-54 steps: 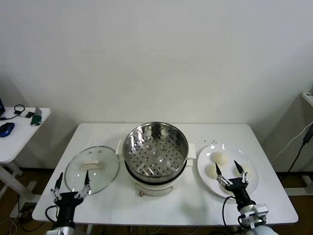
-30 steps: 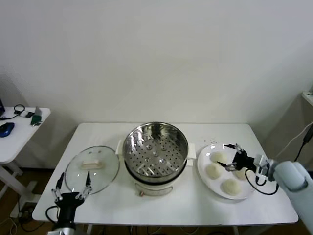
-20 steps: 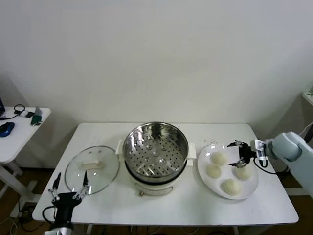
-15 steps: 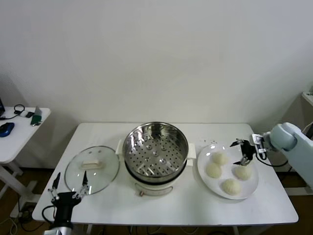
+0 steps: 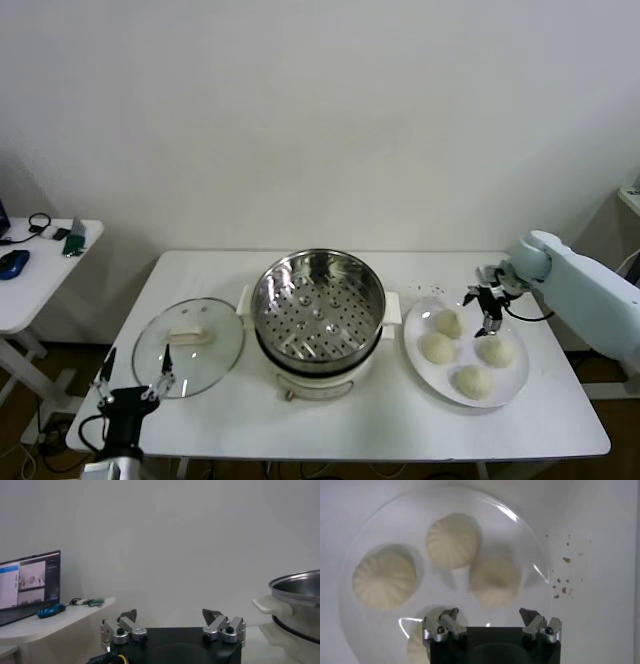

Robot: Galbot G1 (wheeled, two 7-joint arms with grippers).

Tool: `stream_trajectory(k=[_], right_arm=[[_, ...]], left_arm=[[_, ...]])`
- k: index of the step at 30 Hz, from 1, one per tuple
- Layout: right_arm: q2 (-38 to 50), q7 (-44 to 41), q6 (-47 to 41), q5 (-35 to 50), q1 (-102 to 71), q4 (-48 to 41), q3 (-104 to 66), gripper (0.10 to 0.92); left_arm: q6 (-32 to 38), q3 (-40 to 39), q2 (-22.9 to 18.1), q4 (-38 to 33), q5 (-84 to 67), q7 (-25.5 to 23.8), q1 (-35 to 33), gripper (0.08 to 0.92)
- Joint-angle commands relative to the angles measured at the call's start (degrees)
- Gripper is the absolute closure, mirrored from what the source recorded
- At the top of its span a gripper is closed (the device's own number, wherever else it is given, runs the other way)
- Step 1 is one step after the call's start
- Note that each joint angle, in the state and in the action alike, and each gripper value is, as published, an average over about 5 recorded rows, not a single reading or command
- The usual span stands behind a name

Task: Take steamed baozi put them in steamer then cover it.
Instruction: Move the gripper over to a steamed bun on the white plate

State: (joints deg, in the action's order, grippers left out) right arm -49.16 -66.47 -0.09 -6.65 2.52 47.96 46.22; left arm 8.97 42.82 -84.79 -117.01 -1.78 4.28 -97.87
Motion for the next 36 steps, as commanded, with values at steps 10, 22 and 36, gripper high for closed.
stream_trajectory(k=[10,22,36], right_arm=[[-6.93,-1.09,0.27,-0.72,1.90,-7.44,3.83,0.203],[-7.55,-1.37,0.54,-0.67,1.77,-8.47,4.16,0.252],[-5.81,-2.02,2.11,3.05,7.72,-5.36,8.54,0.372]], left_arm=[[-1.31,0.12,-0.02,0.21,0.01,0.25,1.39,0.177],[-1.56,0.34,0.32,-0.02,-0.15,0.54,1.41,0.177],[-1.31,1.02,0.54,-0.66,-1.18,0.81,0.37,0.177]])
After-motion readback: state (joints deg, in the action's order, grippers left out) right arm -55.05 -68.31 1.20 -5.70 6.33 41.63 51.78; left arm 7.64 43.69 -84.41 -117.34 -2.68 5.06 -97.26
